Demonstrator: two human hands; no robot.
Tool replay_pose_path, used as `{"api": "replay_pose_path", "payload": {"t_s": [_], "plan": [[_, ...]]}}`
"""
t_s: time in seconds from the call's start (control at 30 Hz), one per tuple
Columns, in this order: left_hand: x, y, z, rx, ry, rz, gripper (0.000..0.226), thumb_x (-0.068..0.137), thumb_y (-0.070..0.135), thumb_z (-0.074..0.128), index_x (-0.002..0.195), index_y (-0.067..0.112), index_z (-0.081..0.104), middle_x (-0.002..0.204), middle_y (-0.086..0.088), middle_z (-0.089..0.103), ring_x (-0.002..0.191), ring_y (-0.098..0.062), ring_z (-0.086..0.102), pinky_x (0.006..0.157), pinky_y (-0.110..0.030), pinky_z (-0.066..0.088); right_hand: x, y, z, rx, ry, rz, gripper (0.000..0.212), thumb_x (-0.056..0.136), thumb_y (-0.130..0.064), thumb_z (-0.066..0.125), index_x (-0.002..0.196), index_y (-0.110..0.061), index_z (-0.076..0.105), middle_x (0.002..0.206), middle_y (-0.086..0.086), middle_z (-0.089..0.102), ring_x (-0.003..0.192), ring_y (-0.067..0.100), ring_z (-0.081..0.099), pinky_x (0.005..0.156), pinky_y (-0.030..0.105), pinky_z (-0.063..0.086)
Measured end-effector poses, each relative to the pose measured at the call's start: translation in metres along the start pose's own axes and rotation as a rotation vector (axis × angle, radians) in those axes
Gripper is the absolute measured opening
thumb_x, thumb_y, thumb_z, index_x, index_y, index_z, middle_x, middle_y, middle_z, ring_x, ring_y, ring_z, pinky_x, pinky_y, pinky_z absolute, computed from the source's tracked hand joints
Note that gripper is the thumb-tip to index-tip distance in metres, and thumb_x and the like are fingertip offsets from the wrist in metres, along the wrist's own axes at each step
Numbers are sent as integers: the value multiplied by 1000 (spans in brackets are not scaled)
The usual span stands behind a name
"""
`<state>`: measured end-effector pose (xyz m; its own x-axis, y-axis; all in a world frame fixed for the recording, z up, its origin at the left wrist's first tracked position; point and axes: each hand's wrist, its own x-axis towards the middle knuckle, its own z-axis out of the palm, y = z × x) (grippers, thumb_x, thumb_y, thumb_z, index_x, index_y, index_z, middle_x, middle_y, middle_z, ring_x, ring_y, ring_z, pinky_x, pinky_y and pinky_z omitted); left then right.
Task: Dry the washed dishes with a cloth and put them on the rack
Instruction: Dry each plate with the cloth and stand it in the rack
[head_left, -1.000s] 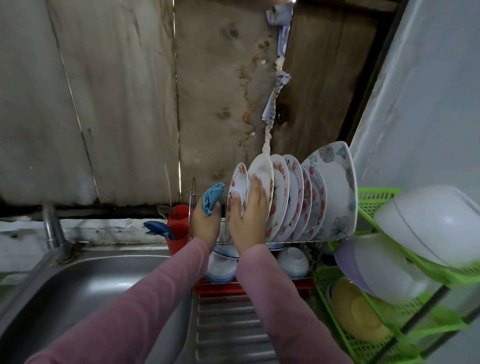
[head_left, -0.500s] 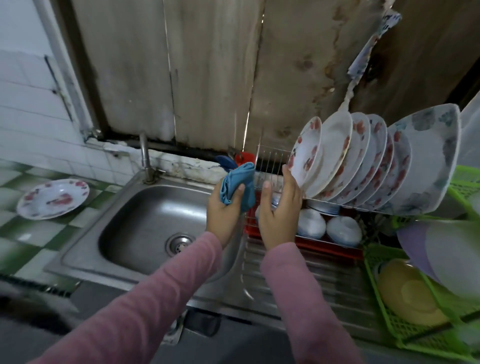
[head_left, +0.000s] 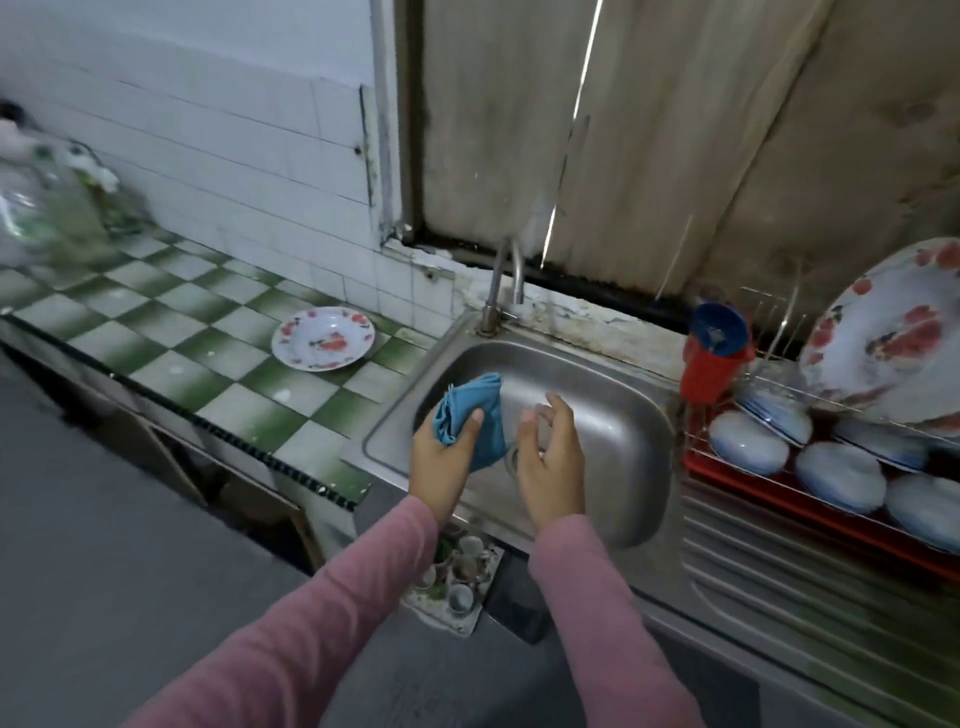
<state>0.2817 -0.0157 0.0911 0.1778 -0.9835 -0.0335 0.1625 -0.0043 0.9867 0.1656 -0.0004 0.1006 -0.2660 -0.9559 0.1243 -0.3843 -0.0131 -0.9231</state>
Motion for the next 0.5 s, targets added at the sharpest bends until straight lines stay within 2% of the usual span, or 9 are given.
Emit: {"api": "replay_pose_path", "payload": {"t_s": [0.07,0.2,0.3,0.37,0.43,0.5], "plan": [[11,3,-47,8,55,-6,21,94,17,63,115,19,64,109,0,69,104,-19,65,91,-32,53,-4,-13,46,29,-20,17,48,103,-39,44,148,-25,36,144,-2,47,130,14,46,105,29,38],[36,3,-141,64,131,-28,19,95,19,62,114,21,61,109,-3,67,103,-23,63,85,-33,52,-13,-36,128,76,-115,80,44,103,-36,45,145,-21,40,134,-2,53,126,15,49,99,26,36],[53,4,-196,84,197,-63,19,95,19,62,115,21,61,111,-4,67,105,-25,62,92,-40,52,-17,-47,180,121,-173,140,31,103,-32,47,131,-20,47,123,-3,54,121,17,51,96,24,36],[62,7,-224,87,234,-67,16,96,18,61,111,24,61,106,0,67,100,-21,62,92,-39,51,-17,-53,210,131,-198,179,35,103,-28,47,136,-15,47,124,-2,53,116,13,50,92,20,35],[74,8,-250,100,268,-71,13,96,17,60,105,27,61,103,1,66,98,-20,62,88,-35,50,-12,-59,239,135,-226,240,40,103,-28,47,140,-15,45,125,-1,52,112,11,49,92,24,38],[91,7,-273,112,300,-80,18,96,17,60,114,20,61,107,-2,65,99,-21,60,84,-31,47,-1,-59,265,126,-254,296,39,103,-30,46,139,-16,46,123,-1,53,109,13,49,92,27,39]]}}
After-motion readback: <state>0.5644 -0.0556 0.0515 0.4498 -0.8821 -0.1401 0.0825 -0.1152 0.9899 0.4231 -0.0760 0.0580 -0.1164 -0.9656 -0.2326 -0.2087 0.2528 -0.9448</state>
